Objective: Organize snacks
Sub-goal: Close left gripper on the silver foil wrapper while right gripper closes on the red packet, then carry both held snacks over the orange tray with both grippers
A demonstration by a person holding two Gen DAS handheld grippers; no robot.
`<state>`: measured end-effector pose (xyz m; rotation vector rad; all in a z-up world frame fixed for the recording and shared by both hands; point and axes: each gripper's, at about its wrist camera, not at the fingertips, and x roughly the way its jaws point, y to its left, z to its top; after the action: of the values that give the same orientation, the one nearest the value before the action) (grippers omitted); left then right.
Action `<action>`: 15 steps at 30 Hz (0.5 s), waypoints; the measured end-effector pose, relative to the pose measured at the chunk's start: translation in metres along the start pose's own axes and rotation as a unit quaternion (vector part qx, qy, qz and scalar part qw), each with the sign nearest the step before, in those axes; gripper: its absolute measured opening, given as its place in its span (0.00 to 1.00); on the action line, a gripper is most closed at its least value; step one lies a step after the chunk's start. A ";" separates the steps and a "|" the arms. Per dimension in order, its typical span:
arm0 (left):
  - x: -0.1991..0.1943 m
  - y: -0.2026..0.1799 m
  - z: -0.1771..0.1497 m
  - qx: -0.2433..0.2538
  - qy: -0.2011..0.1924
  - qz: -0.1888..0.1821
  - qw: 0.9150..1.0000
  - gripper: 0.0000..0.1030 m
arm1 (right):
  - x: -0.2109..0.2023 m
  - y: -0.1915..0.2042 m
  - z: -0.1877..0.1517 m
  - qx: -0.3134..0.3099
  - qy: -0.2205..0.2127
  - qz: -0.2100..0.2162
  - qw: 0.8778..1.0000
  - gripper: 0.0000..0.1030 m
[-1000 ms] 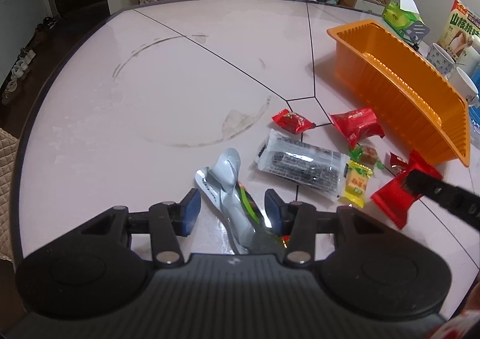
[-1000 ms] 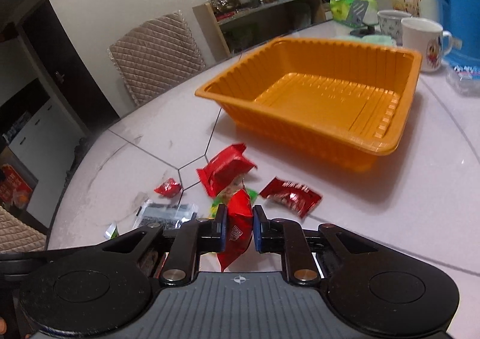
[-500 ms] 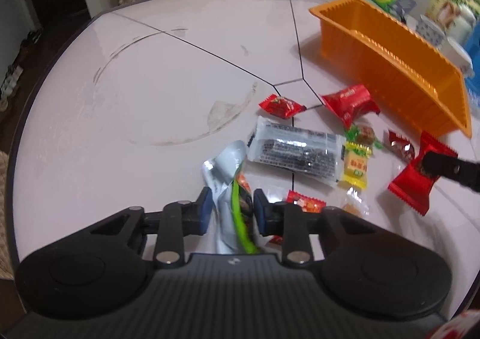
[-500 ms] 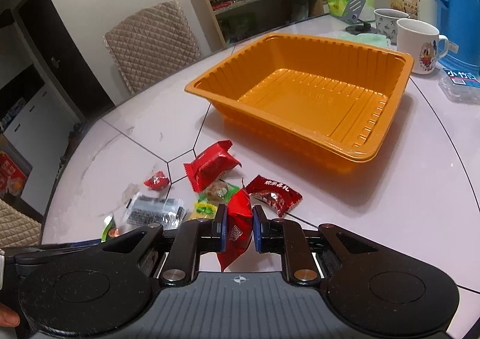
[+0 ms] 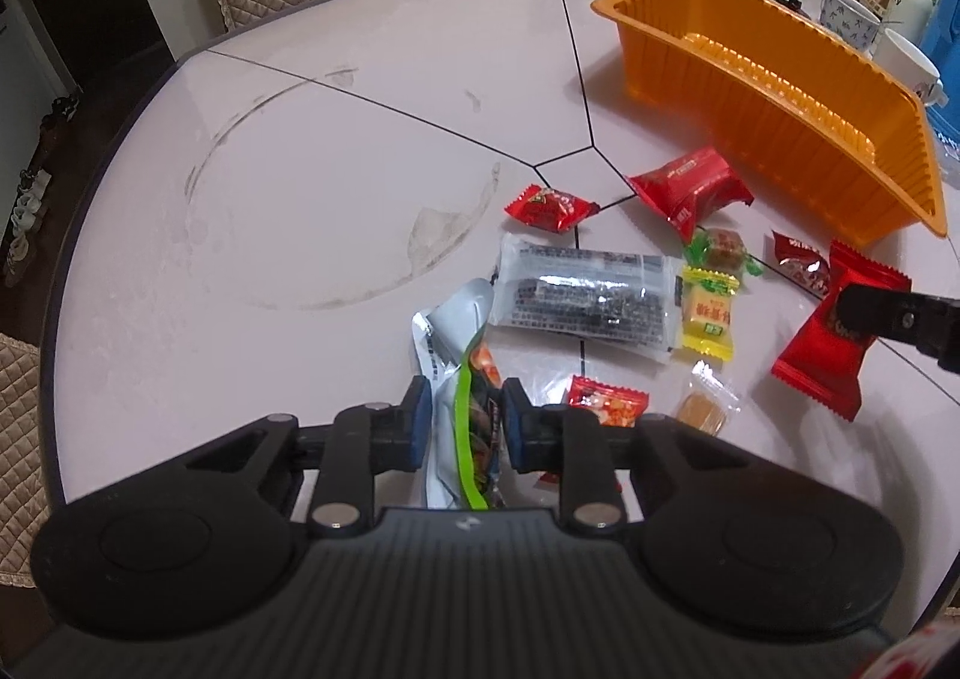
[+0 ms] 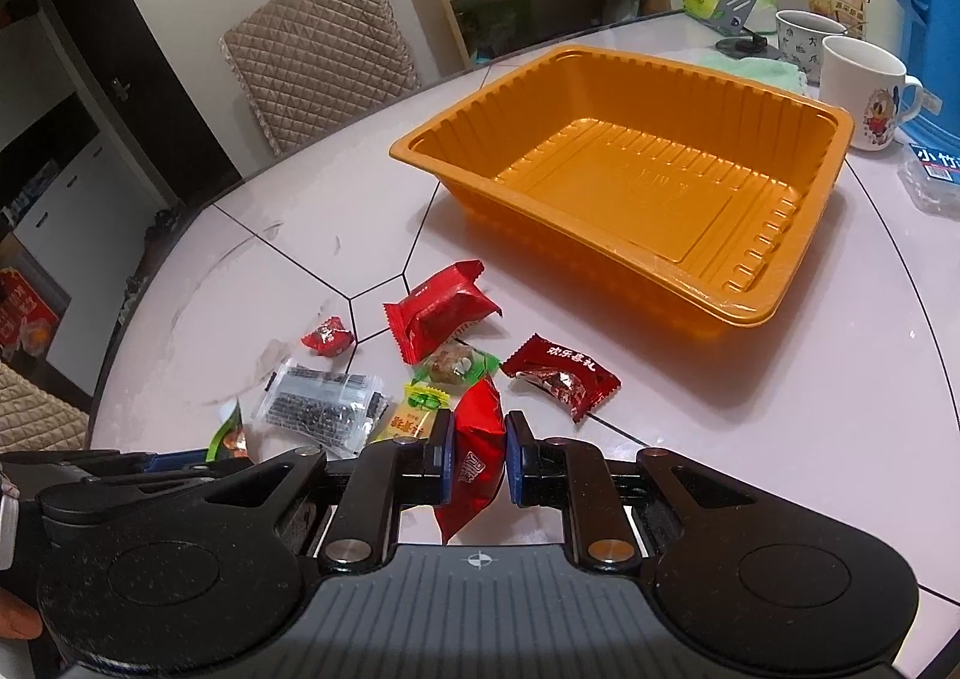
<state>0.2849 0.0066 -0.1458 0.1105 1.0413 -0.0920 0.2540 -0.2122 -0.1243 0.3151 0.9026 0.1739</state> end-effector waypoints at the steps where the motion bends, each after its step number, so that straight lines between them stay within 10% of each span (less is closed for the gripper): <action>1: -0.001 0.000 0.001 -0.001 -0.002 -0.001 1.000 0.22 | 0.000 -0.001 0.001 0.000 0.000 -0.001 1.000 0.17; 15: -0.031 -0.002 0.032 0.002 -0.051 -0.021 0.998 0.20 | -0.023 -0.012 0.033 0.007 -0.042 -0.008 0.999 0.17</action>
<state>0.2960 0.0013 -0.1029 0.0860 0.9424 -0.1369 0.2658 -0.2367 -0.0922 0.3252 0.8223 0.1380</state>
